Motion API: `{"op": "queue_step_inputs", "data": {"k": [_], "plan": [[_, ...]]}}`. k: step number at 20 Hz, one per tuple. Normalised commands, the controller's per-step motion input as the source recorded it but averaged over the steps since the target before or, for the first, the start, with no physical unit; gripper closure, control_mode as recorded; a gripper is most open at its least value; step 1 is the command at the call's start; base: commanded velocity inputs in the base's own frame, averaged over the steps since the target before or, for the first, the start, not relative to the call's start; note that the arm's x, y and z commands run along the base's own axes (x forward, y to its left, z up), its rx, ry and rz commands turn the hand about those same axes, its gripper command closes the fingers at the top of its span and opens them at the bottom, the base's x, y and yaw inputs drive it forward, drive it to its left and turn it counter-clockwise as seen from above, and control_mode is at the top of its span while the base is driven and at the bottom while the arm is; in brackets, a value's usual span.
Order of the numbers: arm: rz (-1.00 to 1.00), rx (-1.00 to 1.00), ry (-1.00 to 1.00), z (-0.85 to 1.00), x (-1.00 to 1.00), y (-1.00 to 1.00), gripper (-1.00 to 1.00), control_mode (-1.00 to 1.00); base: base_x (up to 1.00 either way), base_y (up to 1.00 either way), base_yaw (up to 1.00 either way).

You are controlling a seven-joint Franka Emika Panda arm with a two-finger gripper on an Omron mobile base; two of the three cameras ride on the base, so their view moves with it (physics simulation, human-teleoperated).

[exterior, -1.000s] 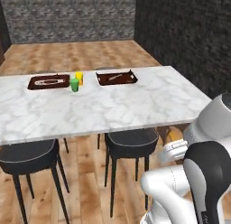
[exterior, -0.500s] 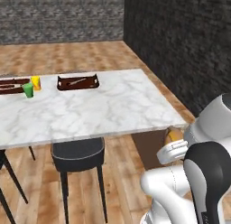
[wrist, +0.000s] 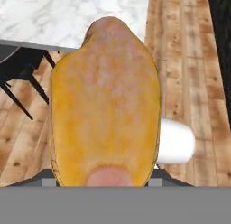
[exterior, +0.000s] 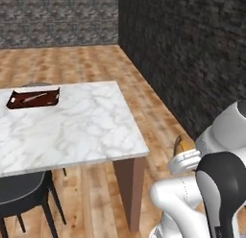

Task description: Gather the mushroom and lime from the fridge and place them on a tray on the dining counter. Then gather the chicken drumsticks from the fridge and place them on the other tray.

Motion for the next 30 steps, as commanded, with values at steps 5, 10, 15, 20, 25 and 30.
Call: {"op": "queue_step_inputs", "data": {"k": [5, 10, 15, 20, 25, 30], "plan": [[0.00, 0.00, 0.00, 0.00, 0.00, 0.00, 1.00, 1.00, 0.63, -1.00, 0.00], [0.00, 0.00, 0.00, 0.00, 0.00, 0.00, 1.00, 1.00, 0.65, -1.00, 0.05], [0.00, 0.00, 0.00, 0.00, 0.00, 0.00, 1.00, 1.00, 0.66, -0.97, 0.13], [0.00, 0.00, 0.00, 0.00, 0.00, 0.00, 1.00, 1.00, 0.81, -0.81, 0.20], [0.00, 0.00, 0.00, 0.00, 0.00, 0.00, 1.00, 1.00, 1.00, -0.52, 0.25], [0.00, 0.00, 0.00, 0.00, 0.00, 0.00, 1.00, 1.00, 1.00, -0.33, 0.29]]}}
